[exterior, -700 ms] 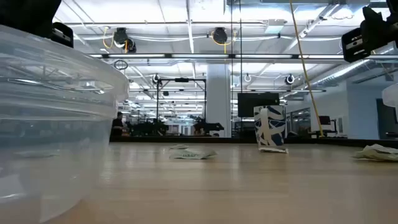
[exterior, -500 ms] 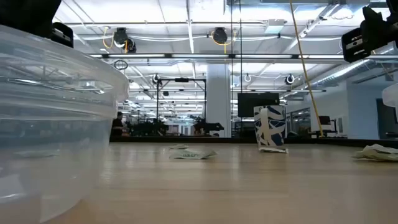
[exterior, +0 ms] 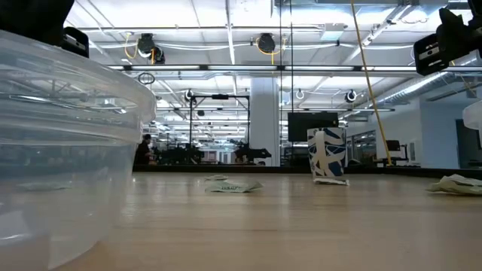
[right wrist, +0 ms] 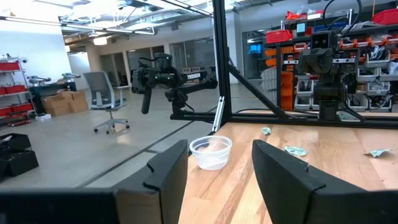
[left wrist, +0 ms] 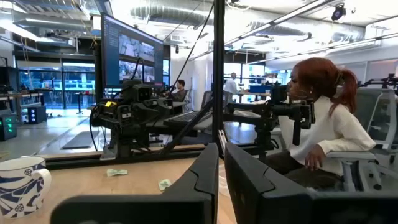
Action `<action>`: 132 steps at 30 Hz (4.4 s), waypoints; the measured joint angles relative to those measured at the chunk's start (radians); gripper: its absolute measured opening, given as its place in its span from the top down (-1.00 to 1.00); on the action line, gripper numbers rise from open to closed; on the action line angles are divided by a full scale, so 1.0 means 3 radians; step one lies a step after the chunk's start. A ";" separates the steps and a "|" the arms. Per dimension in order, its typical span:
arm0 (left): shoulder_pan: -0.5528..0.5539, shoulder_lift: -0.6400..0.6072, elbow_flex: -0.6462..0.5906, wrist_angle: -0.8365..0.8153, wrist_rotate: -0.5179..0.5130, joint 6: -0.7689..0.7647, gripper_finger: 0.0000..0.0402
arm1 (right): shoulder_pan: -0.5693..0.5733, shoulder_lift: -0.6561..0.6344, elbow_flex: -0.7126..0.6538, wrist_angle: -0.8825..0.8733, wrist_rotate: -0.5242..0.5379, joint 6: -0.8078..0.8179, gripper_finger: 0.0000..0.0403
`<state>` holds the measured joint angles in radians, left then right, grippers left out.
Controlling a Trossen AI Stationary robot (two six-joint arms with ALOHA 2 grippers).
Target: Pick and place Stevia / Truvia into bins
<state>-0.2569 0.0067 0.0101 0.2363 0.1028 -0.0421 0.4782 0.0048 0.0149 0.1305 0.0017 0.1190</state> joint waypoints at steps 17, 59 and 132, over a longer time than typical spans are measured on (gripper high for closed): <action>0.0001 -0.0001 0.0001 0.0000 0.0001 0.0001 0.85 | 0.0000 0.0000 0.0001 -0.0001 0.0000 0.0001 0.14; 0.0001 -0.0001 0.0001 -0.0001 0.0001 0.0001 0.85 | 0.0001 0.0001 0.0001 -0.0001 0.0000 0.0000 0.14; 0.0001 0.0000 0.0000 -0.0075 0.0000 0.0157 0.85 | 0.0000 0.0001 0.0001 0.0010 0.0000 0.0001 0.14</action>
<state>-0.2565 0.0067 0.0101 0.2138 0.1028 0.0048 0.4784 0.0049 0.0151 0.1333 0.0017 0.1192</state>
